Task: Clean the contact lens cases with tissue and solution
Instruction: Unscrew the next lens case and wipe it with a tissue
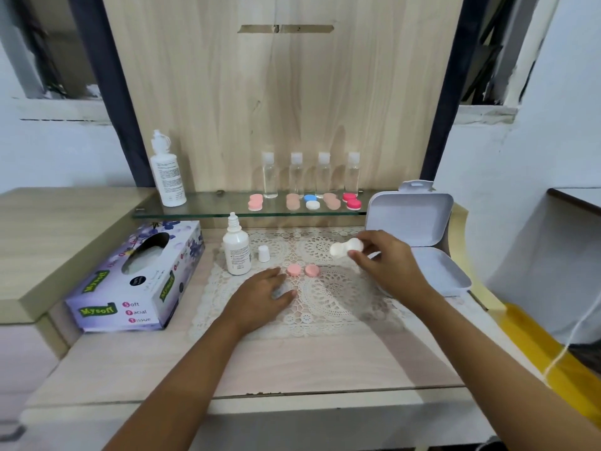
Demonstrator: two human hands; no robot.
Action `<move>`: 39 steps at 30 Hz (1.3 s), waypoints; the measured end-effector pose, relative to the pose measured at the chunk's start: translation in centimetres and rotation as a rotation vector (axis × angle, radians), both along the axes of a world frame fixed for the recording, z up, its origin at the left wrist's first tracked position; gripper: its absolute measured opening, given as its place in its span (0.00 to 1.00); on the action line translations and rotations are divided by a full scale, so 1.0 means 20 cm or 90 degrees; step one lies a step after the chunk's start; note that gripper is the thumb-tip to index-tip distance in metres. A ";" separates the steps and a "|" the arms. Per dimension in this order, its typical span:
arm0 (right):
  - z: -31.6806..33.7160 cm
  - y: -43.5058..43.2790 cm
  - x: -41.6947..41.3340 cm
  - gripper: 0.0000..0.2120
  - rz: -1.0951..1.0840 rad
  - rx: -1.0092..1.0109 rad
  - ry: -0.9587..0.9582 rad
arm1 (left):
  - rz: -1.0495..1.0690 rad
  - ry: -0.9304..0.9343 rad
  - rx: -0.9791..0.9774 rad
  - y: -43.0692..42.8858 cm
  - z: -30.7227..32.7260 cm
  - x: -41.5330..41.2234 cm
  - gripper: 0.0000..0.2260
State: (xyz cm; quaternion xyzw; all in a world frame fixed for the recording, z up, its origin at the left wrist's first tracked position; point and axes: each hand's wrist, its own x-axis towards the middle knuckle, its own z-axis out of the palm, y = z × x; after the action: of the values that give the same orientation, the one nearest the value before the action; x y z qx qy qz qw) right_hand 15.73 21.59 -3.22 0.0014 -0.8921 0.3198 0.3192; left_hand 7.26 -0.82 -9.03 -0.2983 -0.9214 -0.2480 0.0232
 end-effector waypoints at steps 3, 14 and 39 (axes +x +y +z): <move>-0.07 -0.12 -0.04 0.14 0.036 -0.020 -0.068 | -0.004 0.001 0.009 0.00 0.00 0.00 0.26; -0.32 -0.25 -0.12 0.13 0.010 0.064 -0.150 | -0.014 0.006 0.074 -0.01 0.02 0.01 0.23; -0.32 -0.26 -0.10 0.14 0.020 0.123 -0.129 | 0.278 0.147 -0.085 -0.78 0.53 -0.32 0.09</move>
State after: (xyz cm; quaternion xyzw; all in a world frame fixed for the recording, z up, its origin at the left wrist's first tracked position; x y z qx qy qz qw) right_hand 13.82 16.45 -9.59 0.0134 -0.9462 0.2361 0.2208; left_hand 0.95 -16.42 1.56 -0.1198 -0.9695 -0.1399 0.1614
